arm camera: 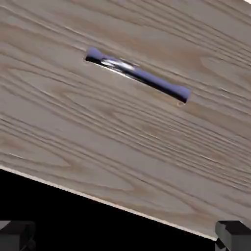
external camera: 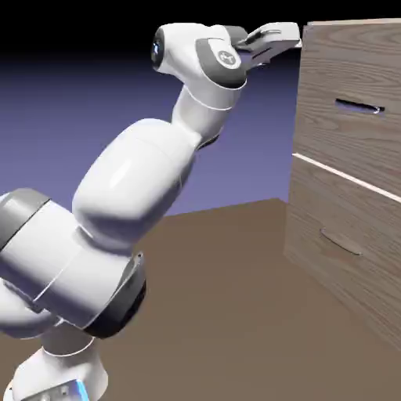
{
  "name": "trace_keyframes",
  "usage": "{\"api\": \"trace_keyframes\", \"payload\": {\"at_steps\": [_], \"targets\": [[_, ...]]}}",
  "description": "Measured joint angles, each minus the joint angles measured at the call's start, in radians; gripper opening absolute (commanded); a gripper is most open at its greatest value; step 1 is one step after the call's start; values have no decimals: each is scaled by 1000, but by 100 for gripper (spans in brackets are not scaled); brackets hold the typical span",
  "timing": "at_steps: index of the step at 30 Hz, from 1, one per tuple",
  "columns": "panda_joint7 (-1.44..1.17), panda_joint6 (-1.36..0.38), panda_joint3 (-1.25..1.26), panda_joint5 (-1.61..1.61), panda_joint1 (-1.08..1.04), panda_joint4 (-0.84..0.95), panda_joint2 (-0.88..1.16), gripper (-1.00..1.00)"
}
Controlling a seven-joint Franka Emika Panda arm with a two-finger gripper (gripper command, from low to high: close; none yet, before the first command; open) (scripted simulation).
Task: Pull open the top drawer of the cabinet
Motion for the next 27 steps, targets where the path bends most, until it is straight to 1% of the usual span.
{"api": "trace_keyframes", "payload": {"at_steps": [21,23,27], "targets": [[-913,-210,-284,-661,499,211,-247,0],[-941,-216,-292,-681,514,217,-254,0],[-967,-161,-314,-697,605,362,-244,0]]}}
